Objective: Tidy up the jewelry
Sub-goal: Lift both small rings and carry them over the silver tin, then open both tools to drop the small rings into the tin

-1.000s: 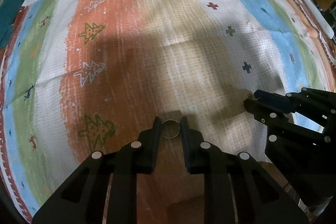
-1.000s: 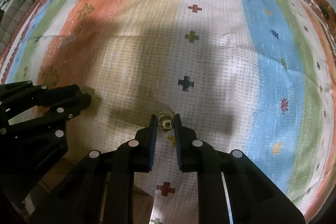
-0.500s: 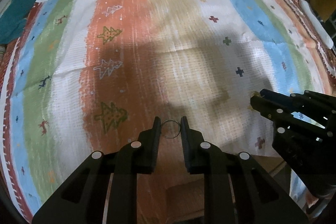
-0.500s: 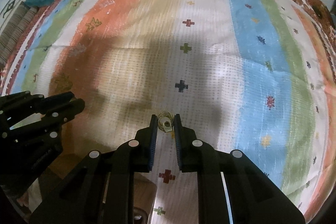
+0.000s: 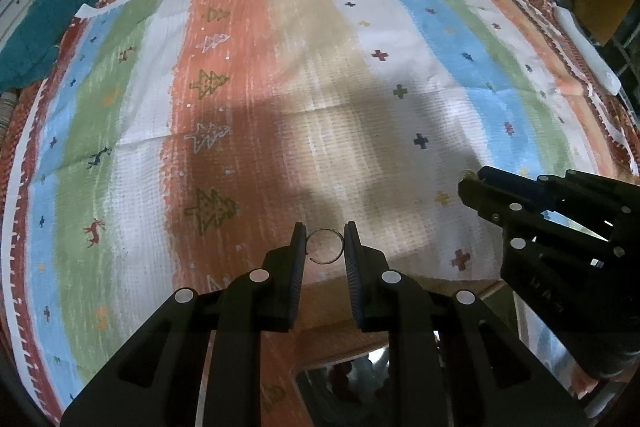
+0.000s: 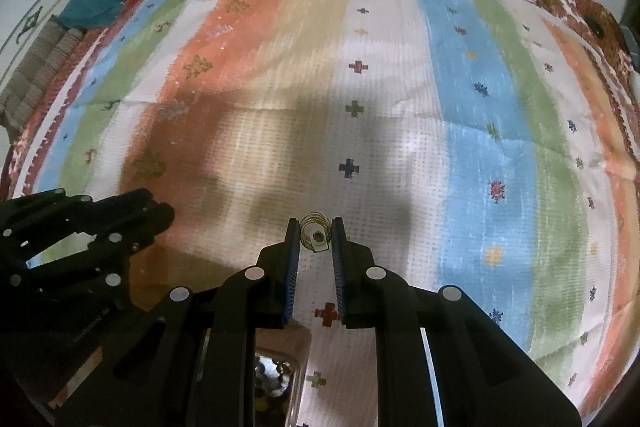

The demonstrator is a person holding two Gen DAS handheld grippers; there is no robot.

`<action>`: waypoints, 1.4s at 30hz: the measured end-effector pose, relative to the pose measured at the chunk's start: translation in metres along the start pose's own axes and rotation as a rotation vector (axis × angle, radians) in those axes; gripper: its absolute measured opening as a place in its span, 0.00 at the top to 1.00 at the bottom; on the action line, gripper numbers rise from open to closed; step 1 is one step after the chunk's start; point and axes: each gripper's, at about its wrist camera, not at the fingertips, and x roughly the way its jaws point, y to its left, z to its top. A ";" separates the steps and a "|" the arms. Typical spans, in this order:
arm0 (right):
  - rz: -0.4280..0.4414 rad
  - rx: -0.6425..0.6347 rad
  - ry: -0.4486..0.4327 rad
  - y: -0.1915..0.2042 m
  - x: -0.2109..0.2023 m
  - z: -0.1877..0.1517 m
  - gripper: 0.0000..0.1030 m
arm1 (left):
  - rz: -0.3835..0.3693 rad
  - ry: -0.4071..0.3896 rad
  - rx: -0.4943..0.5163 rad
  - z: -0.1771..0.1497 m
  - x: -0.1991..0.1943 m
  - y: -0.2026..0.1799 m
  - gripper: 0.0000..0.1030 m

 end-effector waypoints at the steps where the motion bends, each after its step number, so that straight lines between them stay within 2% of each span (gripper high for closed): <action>1: 0.001 -0.003 -0.004 0.001 -0.002 -0.001 0.84 | -0.001 -0.001 0.003 0.000 -0.001 -0.001 0.82; 42: 0.058 -0.055 -0.140 0.024 -0.076 -0.055 0.84 | -0.055 -0.169 0.002 -0.066 -0.091 -0.014 0.82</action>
